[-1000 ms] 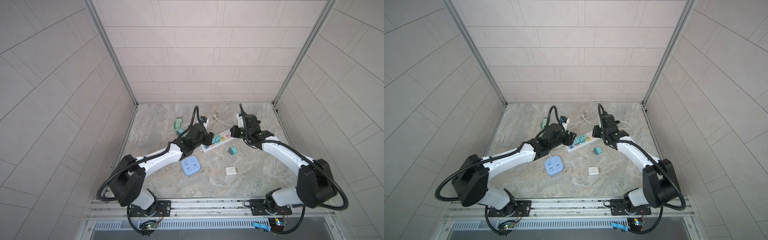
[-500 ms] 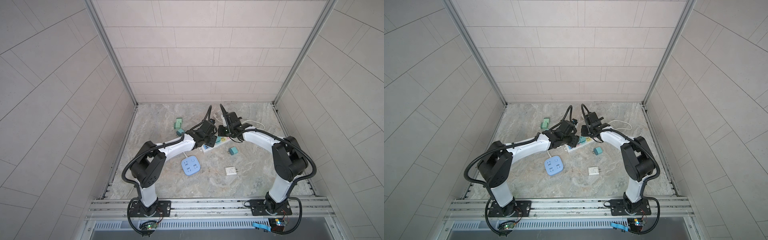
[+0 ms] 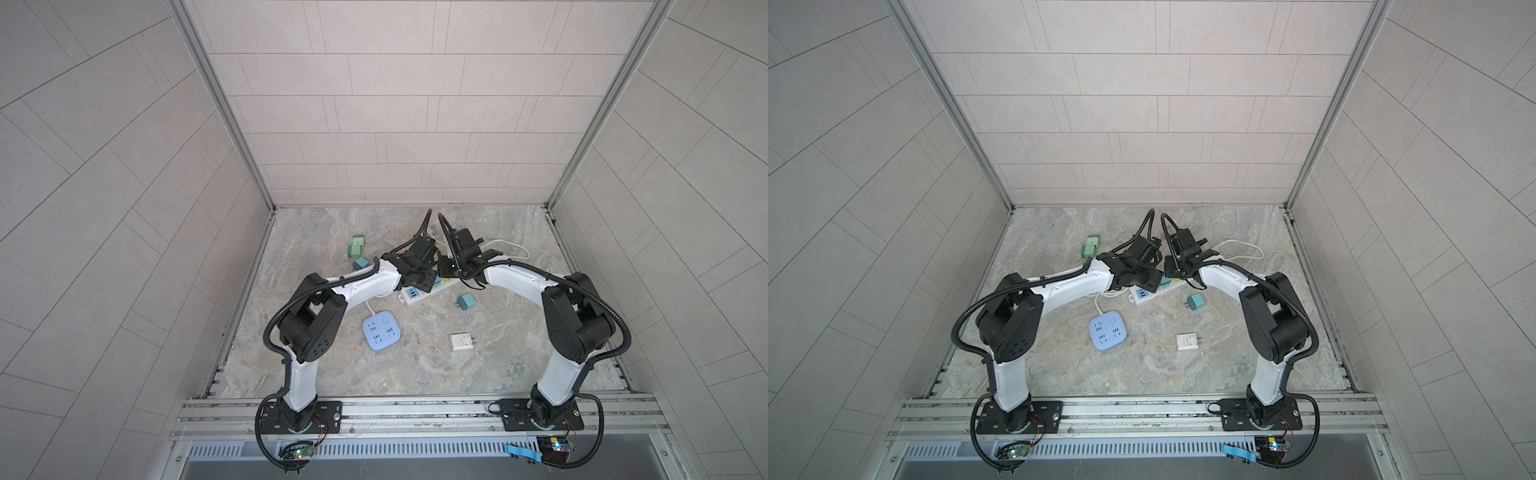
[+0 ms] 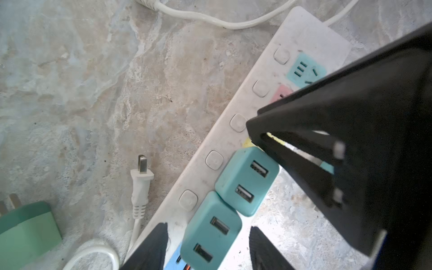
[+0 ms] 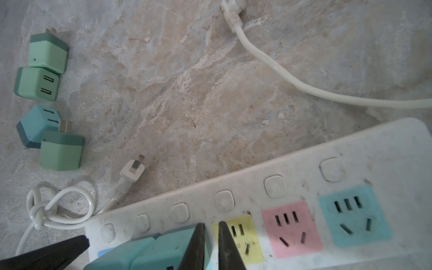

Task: Insert plugs into power strip
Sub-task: Press the plug into the socket.

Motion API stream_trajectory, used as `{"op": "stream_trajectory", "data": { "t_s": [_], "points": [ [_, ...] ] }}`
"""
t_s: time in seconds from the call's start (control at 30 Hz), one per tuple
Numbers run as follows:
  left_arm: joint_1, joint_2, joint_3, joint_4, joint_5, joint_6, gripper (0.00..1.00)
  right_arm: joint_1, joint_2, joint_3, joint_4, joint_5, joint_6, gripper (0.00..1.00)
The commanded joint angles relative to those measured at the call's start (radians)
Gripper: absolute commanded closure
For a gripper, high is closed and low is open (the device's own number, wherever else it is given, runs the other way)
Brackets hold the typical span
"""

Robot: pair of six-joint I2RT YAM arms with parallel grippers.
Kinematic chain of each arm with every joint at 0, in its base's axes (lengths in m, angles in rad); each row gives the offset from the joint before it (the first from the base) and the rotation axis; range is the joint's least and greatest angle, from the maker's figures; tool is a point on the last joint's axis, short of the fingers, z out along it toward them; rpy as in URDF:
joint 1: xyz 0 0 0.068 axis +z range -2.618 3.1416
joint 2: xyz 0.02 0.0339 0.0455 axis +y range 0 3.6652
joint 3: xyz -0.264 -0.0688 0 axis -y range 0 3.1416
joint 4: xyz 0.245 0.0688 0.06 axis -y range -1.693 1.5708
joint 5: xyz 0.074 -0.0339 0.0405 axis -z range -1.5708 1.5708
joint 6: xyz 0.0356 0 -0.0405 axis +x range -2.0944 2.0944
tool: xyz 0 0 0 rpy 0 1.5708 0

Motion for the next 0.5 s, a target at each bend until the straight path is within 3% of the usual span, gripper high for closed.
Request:
{"op": "stream_trajectory", "data": {
  "t_s": [0.0,0.27,0.47],
  "points": [
    [0.006,0.001,0.019,-0.016,0.016,-0.008,0.38,0.008,-0.021,-0.026,0.008,0.009,-0.006,0.84],
    [0.009,-0.103,-0.072,0.106,0.088,-0.041,0.23,0.009,-0.066,-0.016,-0.016,0.032,-0.013,0.8],
    [0.01,-0.137,-0.133,0.185,-0.02,-0.08,0.23,0.014,-0.139,-0.012,-0.022,0.05,-0.002,0.77]
  ]
}}
